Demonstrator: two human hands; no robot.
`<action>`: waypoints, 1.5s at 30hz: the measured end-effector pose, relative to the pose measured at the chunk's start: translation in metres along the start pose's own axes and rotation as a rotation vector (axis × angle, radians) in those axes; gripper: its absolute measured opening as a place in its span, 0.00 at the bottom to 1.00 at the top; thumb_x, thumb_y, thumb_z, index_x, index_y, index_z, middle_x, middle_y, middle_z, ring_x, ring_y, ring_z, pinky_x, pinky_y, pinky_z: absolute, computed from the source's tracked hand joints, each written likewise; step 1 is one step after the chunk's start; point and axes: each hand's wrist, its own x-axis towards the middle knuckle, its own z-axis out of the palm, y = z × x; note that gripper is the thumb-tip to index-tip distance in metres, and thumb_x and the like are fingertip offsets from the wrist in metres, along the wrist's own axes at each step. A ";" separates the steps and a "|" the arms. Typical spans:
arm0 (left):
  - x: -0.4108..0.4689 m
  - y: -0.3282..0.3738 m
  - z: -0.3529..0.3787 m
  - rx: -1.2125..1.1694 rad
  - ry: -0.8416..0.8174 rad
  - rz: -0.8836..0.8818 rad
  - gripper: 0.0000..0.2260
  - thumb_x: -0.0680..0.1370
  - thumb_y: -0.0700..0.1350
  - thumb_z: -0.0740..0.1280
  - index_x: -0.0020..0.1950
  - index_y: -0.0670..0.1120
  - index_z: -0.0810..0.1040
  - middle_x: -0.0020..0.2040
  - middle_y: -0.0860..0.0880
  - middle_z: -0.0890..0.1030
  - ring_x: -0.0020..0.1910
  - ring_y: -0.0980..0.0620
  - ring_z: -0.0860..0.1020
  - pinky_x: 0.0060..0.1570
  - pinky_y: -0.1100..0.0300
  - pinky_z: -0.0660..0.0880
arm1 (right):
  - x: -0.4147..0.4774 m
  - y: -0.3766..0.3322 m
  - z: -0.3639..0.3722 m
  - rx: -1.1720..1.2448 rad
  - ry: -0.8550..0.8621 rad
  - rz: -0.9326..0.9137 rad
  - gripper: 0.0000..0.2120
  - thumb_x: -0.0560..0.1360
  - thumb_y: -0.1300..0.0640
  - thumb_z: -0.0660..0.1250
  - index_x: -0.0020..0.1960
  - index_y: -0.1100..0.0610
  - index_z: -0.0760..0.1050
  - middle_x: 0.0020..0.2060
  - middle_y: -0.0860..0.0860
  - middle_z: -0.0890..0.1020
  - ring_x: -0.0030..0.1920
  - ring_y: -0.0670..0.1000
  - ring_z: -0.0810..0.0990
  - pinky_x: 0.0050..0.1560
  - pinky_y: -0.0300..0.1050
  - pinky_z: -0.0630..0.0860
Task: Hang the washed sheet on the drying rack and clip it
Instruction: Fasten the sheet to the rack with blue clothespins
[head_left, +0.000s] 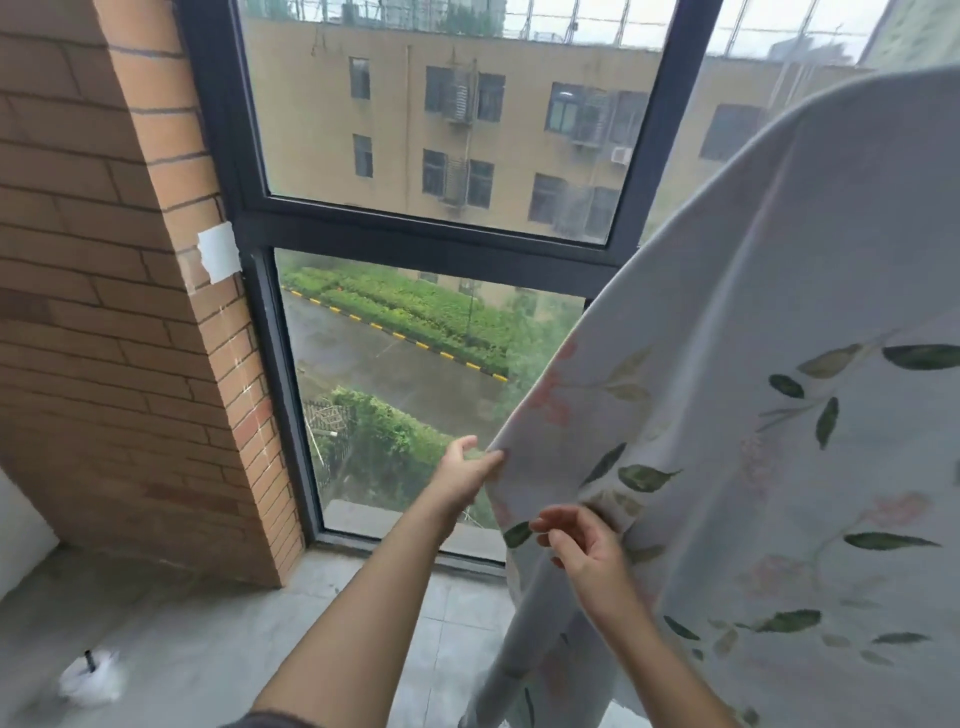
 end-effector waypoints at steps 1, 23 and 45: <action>0.004 0.005 -0.003 0.036 -0.054 0.015 0.19 0.76 0.43 0.67 0.67 0.44 0.69 0.55 0.46 0.78 0.50 0.53 0.77 0.46 0.60 0.72 | -0.001 0.003 0.004 -0.008 0.037 0.008 0.13 0.75 0.72 0.61 0.47 0.55 0.77 0.43 0.51 0.84 0.46 0.47 0.82 0.50 0.39 0.75; -0.021 0.054 -0.073 0.222 -0.347 0.660 0.14 0.73 0.39 0.72 0.55 0.53 0.78 0.49 0.52 0.83 0.51 0.57 0.81 0.49 0.62 0.77 | 0.000 -0.058 0.048 -0.086 0.152 -0.091 0.14 0.79 0.59 0.61 0.41 0.51 0.83 0.37 0.49 0.85 0.43 0.50 0.84 0.51 0.53 0.80; -0.027 0.080 0.007 0.354 -0.189 0.931 0.04 0.78 0.42 0.65 0.44 0.47 0.74 0.40 0.52 0.78 0.39 0.56 0.76 0.39 0.61 0.73 | -0.027 -0.091 -0.031 0.004 0.298 -0.057 0.14 0.81 0.60 0.58 0.42 0.61 0.78 0.36 0.52 0.81 0.40 0.50 0.77 0.44 0.44 0.73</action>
